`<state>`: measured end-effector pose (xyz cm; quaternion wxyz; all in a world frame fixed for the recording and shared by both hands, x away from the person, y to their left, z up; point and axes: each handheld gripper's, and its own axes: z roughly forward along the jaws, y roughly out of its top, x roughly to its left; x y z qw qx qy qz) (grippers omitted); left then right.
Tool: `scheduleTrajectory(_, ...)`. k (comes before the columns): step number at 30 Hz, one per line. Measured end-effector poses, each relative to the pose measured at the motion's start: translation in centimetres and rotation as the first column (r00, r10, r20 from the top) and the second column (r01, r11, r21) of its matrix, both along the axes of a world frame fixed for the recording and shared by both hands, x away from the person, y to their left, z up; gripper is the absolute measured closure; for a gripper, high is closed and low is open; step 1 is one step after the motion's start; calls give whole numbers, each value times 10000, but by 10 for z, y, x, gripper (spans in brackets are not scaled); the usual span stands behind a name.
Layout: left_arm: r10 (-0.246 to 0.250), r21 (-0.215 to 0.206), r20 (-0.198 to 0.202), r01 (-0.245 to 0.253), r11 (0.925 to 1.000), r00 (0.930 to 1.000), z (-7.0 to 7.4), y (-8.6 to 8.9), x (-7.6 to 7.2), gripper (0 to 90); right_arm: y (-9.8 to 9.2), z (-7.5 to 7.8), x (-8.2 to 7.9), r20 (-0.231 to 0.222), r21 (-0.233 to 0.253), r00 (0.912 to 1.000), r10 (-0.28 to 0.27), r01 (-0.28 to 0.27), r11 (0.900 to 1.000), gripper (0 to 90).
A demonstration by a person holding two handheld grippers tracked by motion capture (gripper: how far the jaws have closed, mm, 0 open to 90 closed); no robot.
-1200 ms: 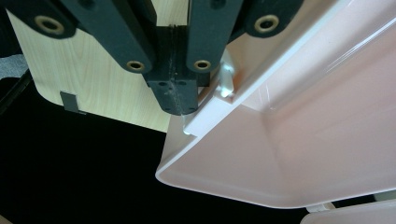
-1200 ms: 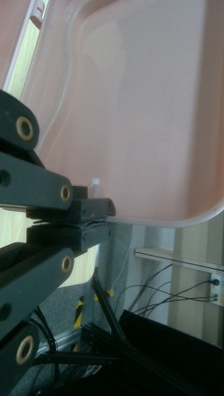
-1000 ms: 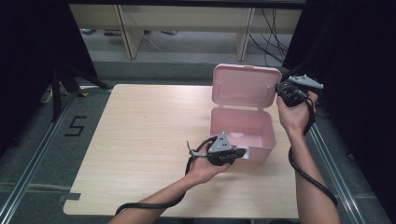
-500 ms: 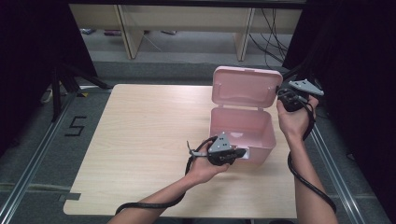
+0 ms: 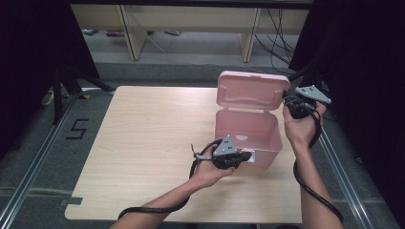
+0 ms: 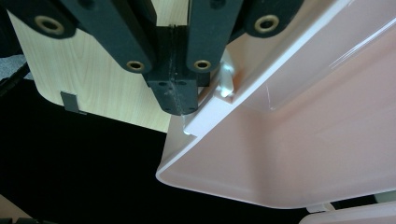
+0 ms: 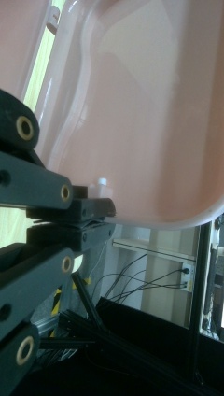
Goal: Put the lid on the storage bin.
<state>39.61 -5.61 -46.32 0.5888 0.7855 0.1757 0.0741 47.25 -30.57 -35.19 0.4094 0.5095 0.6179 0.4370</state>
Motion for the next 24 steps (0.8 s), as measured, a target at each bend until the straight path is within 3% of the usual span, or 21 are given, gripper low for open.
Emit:
scheduleTrajectory(23, -7, -4, -5, 7, 10000, 10000, 0, 0, 0, 898, 1, -6, -14, 364, -375, 9993, -22, 36, 9993, 894)
scheduleTrajectory(24, -10, 4, 3, 10, 10000, 10000, 0, 0, 0, 898, 3, -6, -15, 256, -112, 9996, -140, 143, 9998, 893)
